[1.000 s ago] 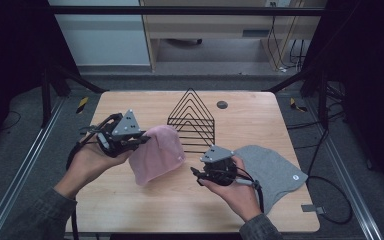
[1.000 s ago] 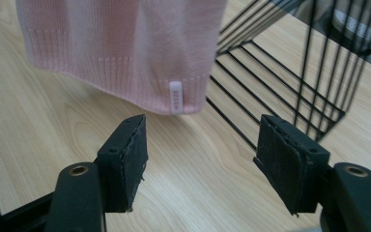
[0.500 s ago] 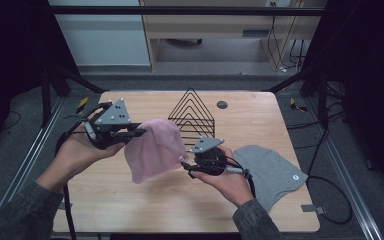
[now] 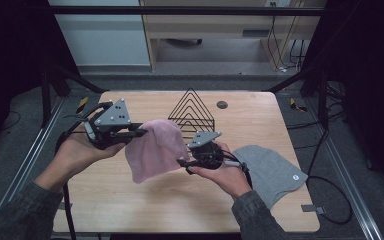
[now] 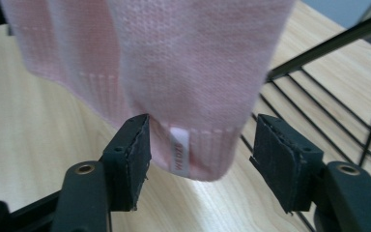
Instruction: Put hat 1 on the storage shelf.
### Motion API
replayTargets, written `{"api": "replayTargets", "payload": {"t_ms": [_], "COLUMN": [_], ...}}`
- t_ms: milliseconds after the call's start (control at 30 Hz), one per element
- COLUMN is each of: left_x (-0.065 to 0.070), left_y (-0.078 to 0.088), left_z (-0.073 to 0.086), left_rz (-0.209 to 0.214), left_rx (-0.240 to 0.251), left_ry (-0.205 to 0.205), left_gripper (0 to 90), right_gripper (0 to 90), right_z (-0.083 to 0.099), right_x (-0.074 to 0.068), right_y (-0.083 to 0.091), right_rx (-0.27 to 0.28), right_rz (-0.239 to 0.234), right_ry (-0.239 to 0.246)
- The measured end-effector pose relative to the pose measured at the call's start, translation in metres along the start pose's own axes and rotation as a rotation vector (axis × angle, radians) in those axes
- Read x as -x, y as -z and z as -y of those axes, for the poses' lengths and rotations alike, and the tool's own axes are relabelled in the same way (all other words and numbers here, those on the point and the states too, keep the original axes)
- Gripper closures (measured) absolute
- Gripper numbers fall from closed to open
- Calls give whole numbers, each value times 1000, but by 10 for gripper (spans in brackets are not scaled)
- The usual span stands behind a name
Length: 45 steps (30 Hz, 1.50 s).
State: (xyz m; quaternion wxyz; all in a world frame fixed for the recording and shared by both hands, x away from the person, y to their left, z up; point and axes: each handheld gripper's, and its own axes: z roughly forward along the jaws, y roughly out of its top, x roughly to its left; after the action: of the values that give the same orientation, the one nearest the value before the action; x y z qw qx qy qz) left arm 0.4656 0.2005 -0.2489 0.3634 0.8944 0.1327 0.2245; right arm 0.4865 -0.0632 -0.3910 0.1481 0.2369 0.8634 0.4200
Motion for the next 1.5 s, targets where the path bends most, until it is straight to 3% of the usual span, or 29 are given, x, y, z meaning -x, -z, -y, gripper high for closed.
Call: {"api": "replayTargets", "payload": {"t_ms": [100,200,400,567,767,867,1167,1500], "left_x": [1,0,-6,-18,-35,-43,-69,-93], "left_y": [-1,-1,1,2,0,-1,6,2], "left_z": [-2,-3,-6,-11,-28,-41,-74,-101], "left_rz": [5,7,0,-13,-41,-49,-93,-124], "left_rx": [3,14,35,59,80,76,98,115], "left_ry": [0,9,26,62,90,81,74,55], "left_gripper": [817,817,817,817,815,814,815,814], "right_gripper": [343,397,665,781,798,800,805,804], "right_z": [-1,-3,-6,-13,-28,-37,-66,-86], "right_x": [0,0,-6,-6,0,6,34,67], "right_y": [-3,-5,-2,5,19,26,49,59], "right_rx": [-8,2,35,66,78,73,117,177], "right_rz": [-17,-24,-62,-81,-71,-52,-6,44], "right_ry": [7,6,42,34,43,48,33,-10]}}
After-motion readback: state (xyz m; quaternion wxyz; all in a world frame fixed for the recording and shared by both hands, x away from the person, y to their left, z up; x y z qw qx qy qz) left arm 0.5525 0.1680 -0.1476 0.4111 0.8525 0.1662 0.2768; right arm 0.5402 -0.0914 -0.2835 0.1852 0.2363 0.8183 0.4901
